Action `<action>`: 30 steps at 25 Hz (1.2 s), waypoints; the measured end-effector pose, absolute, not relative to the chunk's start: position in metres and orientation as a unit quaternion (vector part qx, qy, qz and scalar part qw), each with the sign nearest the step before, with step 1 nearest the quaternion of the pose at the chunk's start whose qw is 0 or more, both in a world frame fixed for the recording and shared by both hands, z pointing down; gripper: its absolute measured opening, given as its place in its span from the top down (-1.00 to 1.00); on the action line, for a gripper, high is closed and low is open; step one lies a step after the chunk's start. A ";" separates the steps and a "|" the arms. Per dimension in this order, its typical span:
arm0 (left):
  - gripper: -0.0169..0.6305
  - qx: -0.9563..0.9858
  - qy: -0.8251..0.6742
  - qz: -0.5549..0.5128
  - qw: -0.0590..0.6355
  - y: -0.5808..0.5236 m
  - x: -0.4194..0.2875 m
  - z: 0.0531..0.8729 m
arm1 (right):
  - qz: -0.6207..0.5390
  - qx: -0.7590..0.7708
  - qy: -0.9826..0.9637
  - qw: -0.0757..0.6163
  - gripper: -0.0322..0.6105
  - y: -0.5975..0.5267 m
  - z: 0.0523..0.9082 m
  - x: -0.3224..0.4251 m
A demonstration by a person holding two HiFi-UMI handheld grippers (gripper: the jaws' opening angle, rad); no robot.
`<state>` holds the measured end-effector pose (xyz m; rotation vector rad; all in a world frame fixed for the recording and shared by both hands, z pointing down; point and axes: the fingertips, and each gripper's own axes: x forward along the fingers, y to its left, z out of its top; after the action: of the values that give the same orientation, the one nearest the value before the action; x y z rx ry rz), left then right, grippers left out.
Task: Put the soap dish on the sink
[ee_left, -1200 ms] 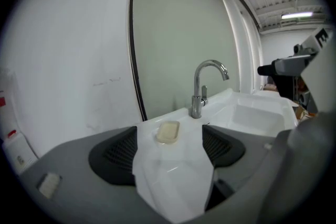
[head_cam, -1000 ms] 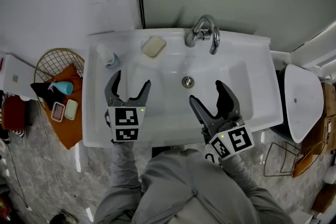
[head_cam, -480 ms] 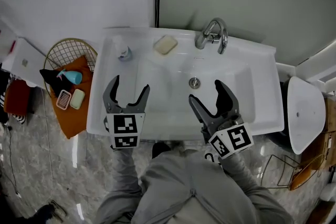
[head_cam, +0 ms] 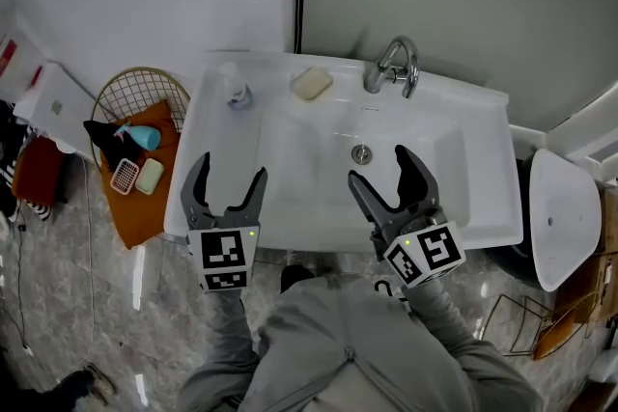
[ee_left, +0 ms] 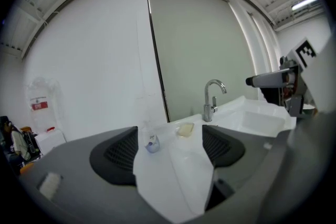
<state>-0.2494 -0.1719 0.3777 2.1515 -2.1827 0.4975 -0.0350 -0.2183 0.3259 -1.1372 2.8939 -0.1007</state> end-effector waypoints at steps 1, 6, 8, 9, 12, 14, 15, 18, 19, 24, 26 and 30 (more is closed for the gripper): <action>-0.37 0.691 -0.704 0.162 0.018 -0.168 -0.249 0.377 | -0.032 -0.363 0.931 0.018 -0.27 -0.217 0.326 -0.035; -0.37 0.687 -0.708 0.164 0.010 -0.155 -0.247 0.372 | -0.021 -0.355 0.935 0.012 -0.27 -0.211 0.321 -0.038; -0.37 0.684 -0.711 0.162 0.005 -0.151 -0.246 0.368 | -0.019 -0.353 0.935 0.011 -0.27 -0.211 0.321 -0.039; -0.37 0.683 -0.713 0.160 0.003 -0.150 -0.246 0.366 | -0.017 -0.353 0.935 0.011 -0.27 -0.211 0.321 -0.038; -0.37 0.680 -0.716 0.156 -0.002 -0.146 -0.245 0.362 | -0.015 -0.352 0.936 0.010 -0.27 -0.211 0.321 -0.038; -0.37 0.679 -0.717 0.155 -0.005 -0.145 -0.244 0.359 | -0.015 -0.351 0.936 0.012 -0.27 -0.211 0.321 -0.038; -0.37 0.679 -0.718 0.155 -0.006 -0.145 -0.244 0.358 | -0.014 -0.351 0.936 0.013 -0.27 -0.211 0.321 -0.038; -0.37 0.678 -0.719 0.153 -0.006 -0.144 -0.243 0.356 | -0.014 -0.349 0.937 0.013 -0.27 -0.212 0.322 -0.039; -0.37 0.678 -0.719 0.152 -0.006 -0.145 -0.242 0.356 | -0.014 -0.348 0.937 0.012 -0.27 -0.213 0.322 -0.039; -0.37 0.676 -0.721 0.152 -0.008 -0.145 -0.241 0.354 | -0.016 -0.345 0.938 0.014 -0.27 -0.215 0.323 -0.041; -0.37 0.675 -0.722 0.153 -0.008 -0.145 -0.240 0.354 | -0.016 -0.344 0.939 0.013 -0.27 -0.216 0.322 -0.041; -0.37 0.673 -0.724 0.155 -0.006 -0.145 -0.240 0.356 | -0.016 -0.343 0.939 0.013 -0.27 -0.218 0.321 -0.042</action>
<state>-0.2398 -0.1449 0.3559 2.1209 -2.2813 0.4879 -0.0420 -0.2179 0.3212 -1.0677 2.9268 -0.0508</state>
